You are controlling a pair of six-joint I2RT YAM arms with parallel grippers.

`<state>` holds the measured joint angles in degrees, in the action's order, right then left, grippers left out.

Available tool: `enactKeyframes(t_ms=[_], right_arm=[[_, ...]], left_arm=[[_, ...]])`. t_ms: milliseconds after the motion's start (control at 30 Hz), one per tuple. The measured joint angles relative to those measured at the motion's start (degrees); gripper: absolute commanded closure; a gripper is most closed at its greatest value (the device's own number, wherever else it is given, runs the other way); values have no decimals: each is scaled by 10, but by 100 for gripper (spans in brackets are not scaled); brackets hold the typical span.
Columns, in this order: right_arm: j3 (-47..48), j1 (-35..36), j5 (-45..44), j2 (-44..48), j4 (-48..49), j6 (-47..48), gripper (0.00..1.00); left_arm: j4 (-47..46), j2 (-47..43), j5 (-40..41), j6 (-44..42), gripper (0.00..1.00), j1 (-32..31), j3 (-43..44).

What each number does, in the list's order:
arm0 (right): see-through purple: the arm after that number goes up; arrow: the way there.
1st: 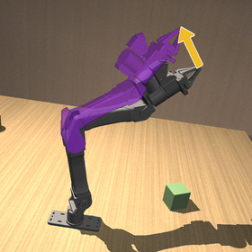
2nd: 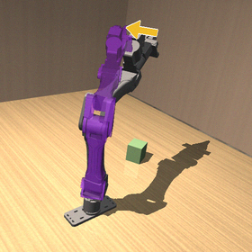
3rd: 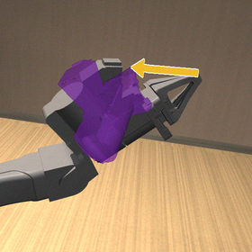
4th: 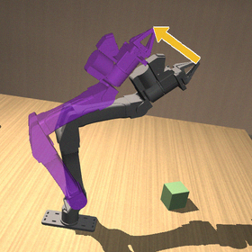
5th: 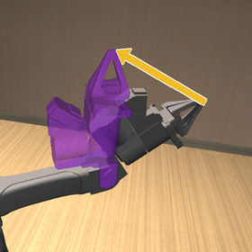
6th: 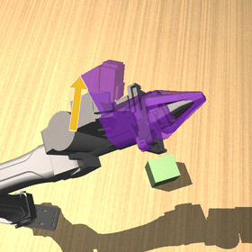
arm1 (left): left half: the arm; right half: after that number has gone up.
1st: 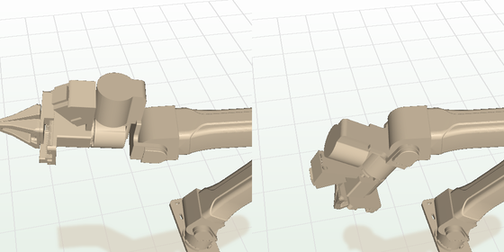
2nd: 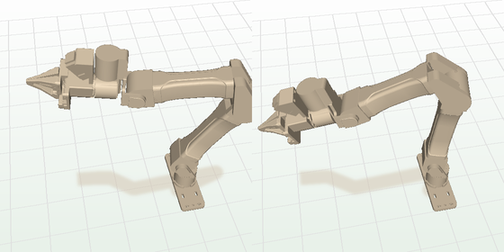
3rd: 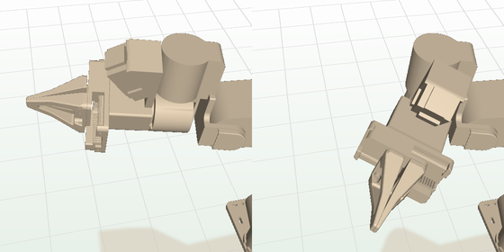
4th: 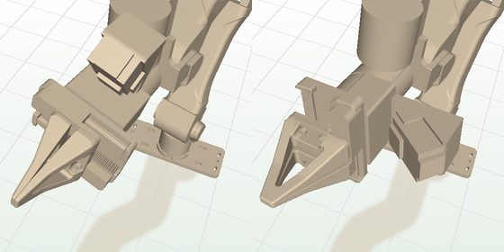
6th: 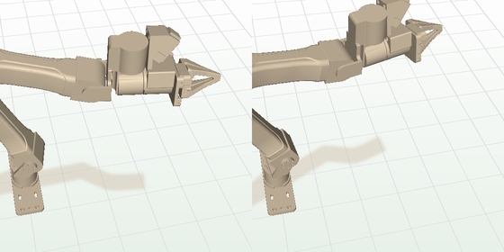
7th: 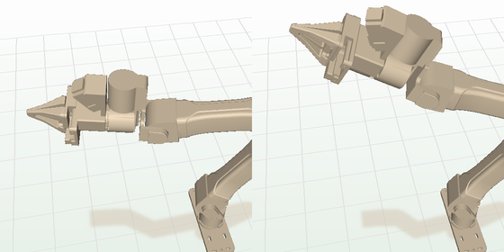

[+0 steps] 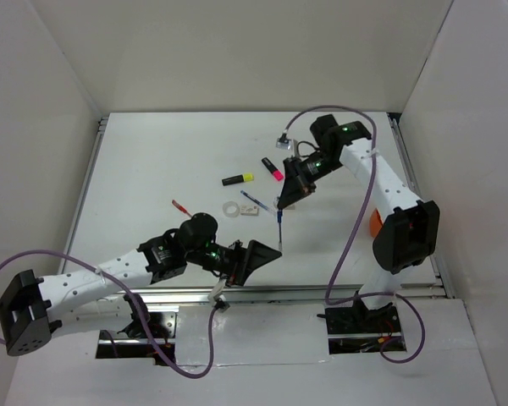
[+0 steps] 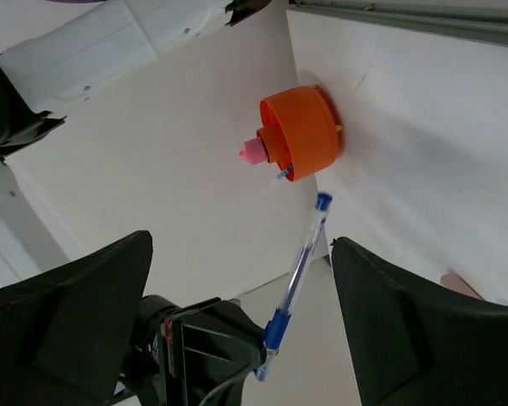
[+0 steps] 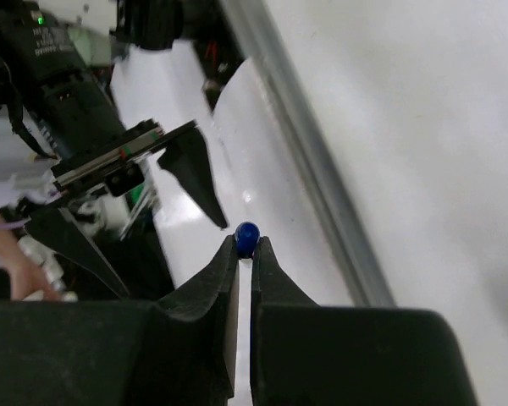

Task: Sort the stationery into containers
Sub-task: Pick up the pen from the center of the board, then place the pen in the storage box.

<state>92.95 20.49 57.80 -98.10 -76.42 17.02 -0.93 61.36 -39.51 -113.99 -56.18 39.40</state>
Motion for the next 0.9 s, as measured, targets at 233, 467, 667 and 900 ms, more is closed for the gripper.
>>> enactKeyframes(t_ms=[233, 467, 667, 900], right_arm=[[93, -145, -27, 7, 4, 28, 100], [62, -320, -109, 113, 34, 37, 100], [-35, -365, -211, 274, 101, 50, 100], [-122, -395, -334, 319, 212, 25, 100]], left_arm=[[-12, -46, 8, 0, 1, -2, -27], [-6, -45, 162, 279, 1, -47, 30], [26, 34, 269, 595, 1, 3, 183], [68, 168, 263, 928, 1, 204, 302]])
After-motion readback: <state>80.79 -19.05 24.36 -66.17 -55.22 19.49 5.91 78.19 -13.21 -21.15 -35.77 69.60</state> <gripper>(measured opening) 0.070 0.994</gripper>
